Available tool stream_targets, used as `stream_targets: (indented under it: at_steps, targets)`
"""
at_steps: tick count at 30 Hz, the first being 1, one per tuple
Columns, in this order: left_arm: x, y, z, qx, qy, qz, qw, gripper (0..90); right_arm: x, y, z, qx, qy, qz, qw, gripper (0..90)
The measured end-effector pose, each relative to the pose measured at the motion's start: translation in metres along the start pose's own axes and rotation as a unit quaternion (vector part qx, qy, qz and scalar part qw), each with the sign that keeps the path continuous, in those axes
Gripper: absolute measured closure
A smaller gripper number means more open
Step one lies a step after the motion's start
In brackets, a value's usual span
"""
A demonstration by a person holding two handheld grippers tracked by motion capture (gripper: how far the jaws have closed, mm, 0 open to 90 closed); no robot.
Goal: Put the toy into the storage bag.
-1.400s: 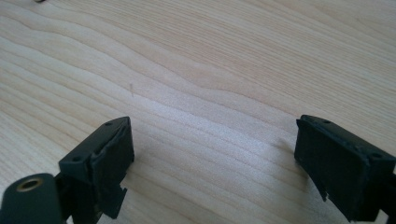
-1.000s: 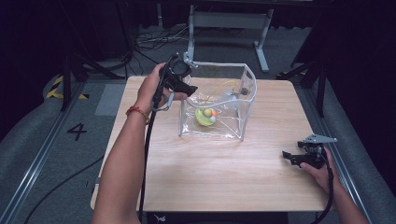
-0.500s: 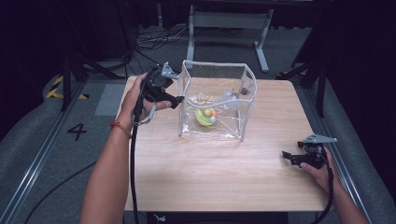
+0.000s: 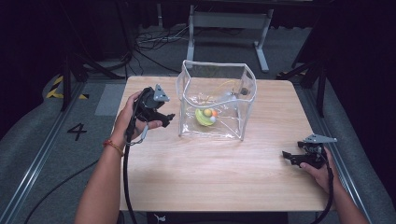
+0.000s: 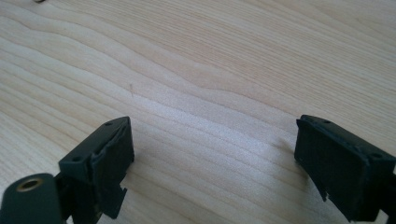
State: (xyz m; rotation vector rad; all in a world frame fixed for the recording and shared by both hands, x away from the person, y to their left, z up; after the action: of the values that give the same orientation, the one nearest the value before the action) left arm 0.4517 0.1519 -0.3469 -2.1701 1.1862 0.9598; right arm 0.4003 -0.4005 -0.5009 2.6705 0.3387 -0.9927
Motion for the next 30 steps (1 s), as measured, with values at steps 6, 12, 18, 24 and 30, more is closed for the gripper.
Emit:
stream_targets:
  at_steps: [6,12,18,24,30]
  targets:
    - [0.014,0.010,0.027,-0.004,-0.022,-0.007,0.9997,20.2,0.000,0.000,0.000,0.000,0.000,0.000,1.0000,12.2]
    - [0.024,0.019,0.053,-0.004,-0.035,-0.008,0.9994,20.8,0.000,0.000,0.000,0.000,0.000,0.000,1.0000,12.2]
    - [0.030,0.027,0.081,-0.011,-0.034,-0.010,0.9993,20.4,0.000,0.000,0.000,0.000,0.000,0.000,1.0000,12.2]
    - [0.032,0.037,0.103,-0.014,-0.041,-0.007,0.9990,20.6,0.000,0.000,0.000,0.000,0.000,0.000,1.0000,12.2]
    - [0.034,0.045,0.124,-0.023,-0.033,-0.001,0.9992,19.8,0.000,0.000,0.000,0.000,0.000,0.000,1.0000,12.2]
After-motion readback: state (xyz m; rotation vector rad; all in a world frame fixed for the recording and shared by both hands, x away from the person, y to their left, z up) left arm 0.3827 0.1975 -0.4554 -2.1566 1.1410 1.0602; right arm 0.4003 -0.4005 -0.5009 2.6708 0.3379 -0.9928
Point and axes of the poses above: each handheld gripper's, and its own axes: x roughly forward along the jaws, z roughly out of its underside, y roughly to its right, the point moved 1 cm from there along x, roughly forward along the jaws, and after that the axes turned 15 degrees about z, right-handed, at the moved point
